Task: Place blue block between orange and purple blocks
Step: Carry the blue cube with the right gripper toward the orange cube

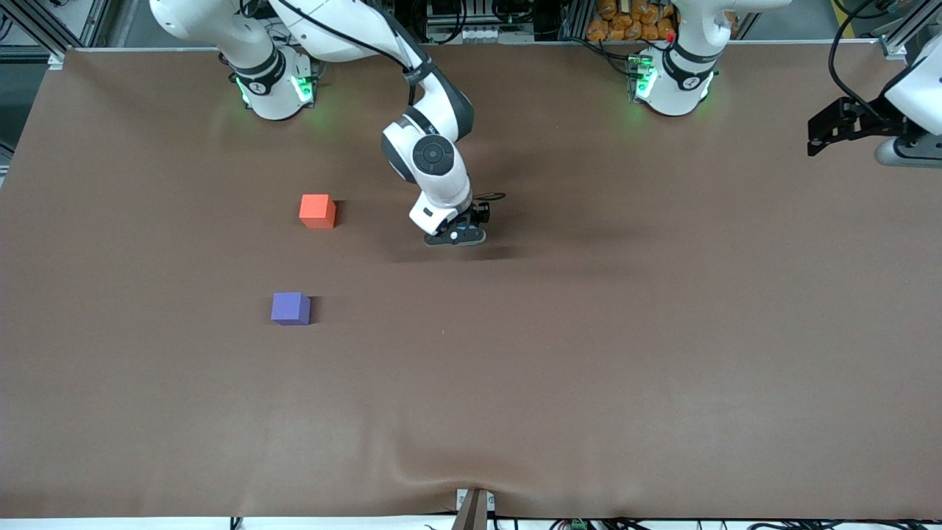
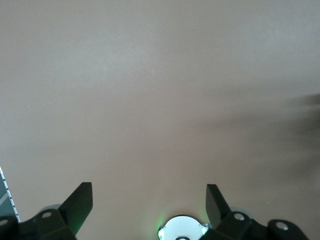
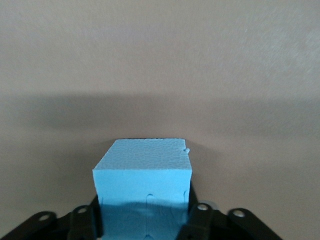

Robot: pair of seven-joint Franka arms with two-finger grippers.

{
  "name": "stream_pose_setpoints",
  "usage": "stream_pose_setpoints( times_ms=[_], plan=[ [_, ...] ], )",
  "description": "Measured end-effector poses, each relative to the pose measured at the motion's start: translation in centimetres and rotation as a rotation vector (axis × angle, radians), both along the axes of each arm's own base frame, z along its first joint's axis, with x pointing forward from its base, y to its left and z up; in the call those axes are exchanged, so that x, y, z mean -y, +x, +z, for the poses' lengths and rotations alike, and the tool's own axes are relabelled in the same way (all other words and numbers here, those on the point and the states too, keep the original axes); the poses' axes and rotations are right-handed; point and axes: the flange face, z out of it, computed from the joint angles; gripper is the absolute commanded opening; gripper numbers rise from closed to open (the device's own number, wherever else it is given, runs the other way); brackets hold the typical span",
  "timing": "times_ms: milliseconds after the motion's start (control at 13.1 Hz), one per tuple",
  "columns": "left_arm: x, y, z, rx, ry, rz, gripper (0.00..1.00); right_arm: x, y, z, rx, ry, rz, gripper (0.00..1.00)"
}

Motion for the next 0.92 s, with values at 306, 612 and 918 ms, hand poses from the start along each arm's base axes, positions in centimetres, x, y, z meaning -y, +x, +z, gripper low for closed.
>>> stream_pose_setpoints(
  times_ms=[306, 612, 918],
  plan=[
    [1.3, 1.6, -0.9, -0.013, -0.024, -0.014, 1.0, 7.1, 7.3, 8.9, -0.097, -0.037, -0.094, 0.0],
    [2.8, 4.0, -2.9, -0.014, -0.054, 0.001, 1.0, 25.8, 14.1, 17.0, -0.147, 0.006, -0.065, 0.0],
    [2.5, 5.1, -4.2, -0.018, -0.052, 0.009, 1.0, 35.1, 13.9, 12.5, -0.195, 0.017, -0.086, 0.0]
  ],
)
